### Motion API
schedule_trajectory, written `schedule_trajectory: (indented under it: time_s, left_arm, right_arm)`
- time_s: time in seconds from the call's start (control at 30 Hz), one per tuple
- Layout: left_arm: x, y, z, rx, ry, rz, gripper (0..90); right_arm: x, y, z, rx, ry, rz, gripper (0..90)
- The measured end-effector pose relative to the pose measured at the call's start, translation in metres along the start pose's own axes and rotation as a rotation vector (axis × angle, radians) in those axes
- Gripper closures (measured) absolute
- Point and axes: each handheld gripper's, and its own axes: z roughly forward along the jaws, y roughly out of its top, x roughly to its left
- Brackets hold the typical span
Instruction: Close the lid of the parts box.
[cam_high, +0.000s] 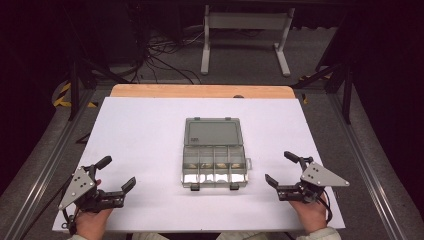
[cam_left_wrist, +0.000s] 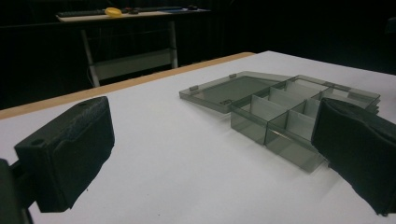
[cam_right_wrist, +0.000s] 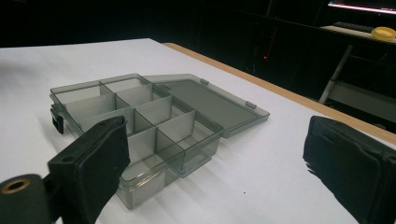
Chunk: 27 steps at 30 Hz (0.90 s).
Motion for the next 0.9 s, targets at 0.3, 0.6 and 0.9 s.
schedule_trajectory:
  time_s: [0.3,0.6,0.9]
  left_arm:
    - [0.001,-0.001,0.001,0.010,-0.009,-0.020,0.2]
    - [0.001,0.000,0.003,0.024,-0.010,-0.019,0.2]
    - [0.004,0.004,0.011,0.055,-0.031,-0.055,0.1]
  right_arm:
    - [0.003,-0.001,0.002,0.012,-0.010,0.003,4.7]
    - [0.001,-0.001,0.002,0.032,-0.007,0.022,6.4]
    - [-0.001,0.002,0.009,0.070,0.009,0.049,10.4]
